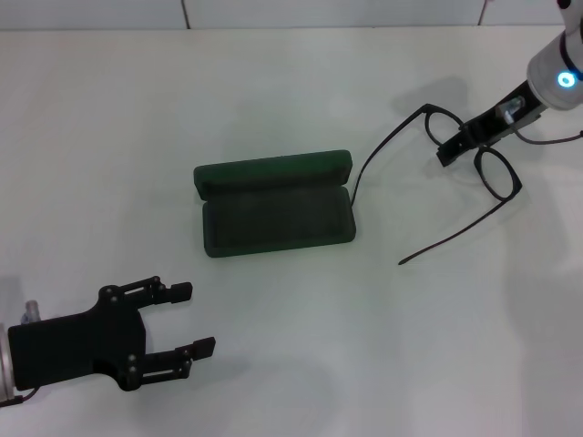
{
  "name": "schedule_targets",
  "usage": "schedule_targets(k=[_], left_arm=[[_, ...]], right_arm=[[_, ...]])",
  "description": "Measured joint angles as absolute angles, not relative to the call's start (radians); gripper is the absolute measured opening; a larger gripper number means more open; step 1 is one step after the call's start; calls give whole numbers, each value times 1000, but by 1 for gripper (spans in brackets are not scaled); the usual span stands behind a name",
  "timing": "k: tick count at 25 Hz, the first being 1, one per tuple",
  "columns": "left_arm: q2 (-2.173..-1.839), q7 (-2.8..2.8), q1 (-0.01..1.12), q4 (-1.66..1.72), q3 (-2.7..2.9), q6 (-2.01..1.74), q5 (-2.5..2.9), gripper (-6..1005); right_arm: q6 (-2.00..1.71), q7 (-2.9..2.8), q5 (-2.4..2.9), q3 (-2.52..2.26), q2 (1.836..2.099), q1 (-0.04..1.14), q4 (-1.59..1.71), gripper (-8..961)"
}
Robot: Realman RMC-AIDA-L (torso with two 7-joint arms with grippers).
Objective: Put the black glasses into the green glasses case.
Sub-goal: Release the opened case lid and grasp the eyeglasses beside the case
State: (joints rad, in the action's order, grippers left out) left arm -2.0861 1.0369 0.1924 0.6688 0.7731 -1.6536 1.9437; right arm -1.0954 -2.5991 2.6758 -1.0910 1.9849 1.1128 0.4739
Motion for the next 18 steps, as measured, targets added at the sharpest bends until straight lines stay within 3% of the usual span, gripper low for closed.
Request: schedule_targets(k=[9, 14, 18], left_arm=[[-2086, 1037, 195, 667, 773, -1654, 1943, 773], [-2086, 1037, 197, 667, 773, -1654, 1943, 773], [-2086, 1037, 206, 659, 773, -1654, 1943, 773]], right_arm=[[-1086, -2643, 2678, -1132, 1986, 1110, 484, 735], [-1088, -2641, 2678, -1132, 1986, 1108, 482, 430], [-1091, -2641, 2678, -1132, 1986, 1104, 487, 296]])
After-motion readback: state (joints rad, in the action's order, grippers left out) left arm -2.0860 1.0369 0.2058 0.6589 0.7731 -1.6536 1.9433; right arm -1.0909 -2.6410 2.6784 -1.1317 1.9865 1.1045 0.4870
